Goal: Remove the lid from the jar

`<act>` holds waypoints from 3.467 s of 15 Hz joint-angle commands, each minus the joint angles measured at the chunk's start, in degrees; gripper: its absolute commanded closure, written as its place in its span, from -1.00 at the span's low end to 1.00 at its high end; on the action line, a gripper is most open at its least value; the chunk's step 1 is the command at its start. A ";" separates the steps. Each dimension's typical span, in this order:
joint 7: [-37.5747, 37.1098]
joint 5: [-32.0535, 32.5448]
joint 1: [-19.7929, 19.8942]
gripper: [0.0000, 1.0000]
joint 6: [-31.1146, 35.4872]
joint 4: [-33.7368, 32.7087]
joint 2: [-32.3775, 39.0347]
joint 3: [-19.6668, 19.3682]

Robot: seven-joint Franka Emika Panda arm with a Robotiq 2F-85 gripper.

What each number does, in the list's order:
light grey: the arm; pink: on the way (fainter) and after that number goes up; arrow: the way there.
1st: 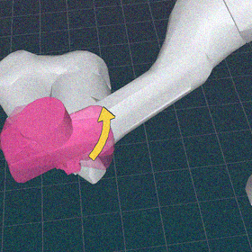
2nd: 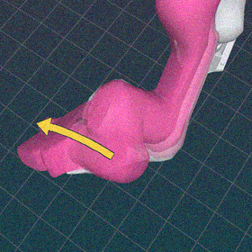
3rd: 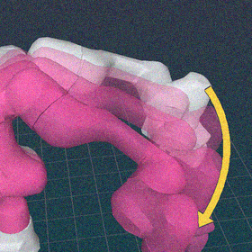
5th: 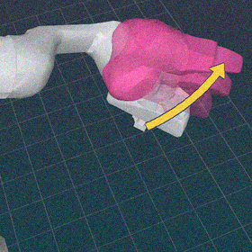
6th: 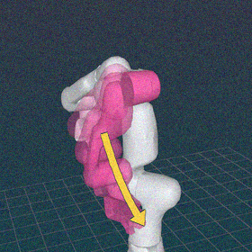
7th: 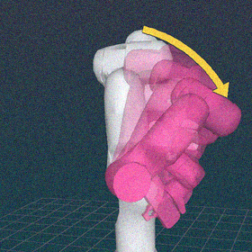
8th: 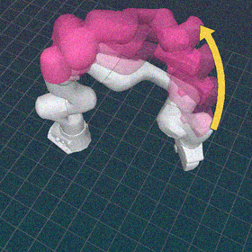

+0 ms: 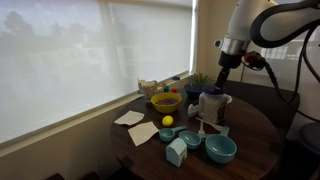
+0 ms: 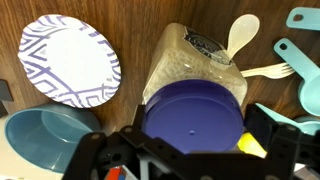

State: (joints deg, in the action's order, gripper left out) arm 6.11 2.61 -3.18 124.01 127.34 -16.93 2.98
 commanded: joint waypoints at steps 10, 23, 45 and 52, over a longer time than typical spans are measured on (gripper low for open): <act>0.53 0.29 -0.09 -1.00 4.00 1.31 0.95 -0.34; 0.83 -0.08 -0.63 0.35 7.29 1.74 0.35 -0.26; 2.11 -0.72 0.58 -0.42 8.67 1.28 -4.29 -3.27; 0.44 0.98 1.72 -0.89 8.21 0.61 -3.53 -3.88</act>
State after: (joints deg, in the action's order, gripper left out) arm 6.47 3.72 -1.74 132.36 128.06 -20.48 -1.17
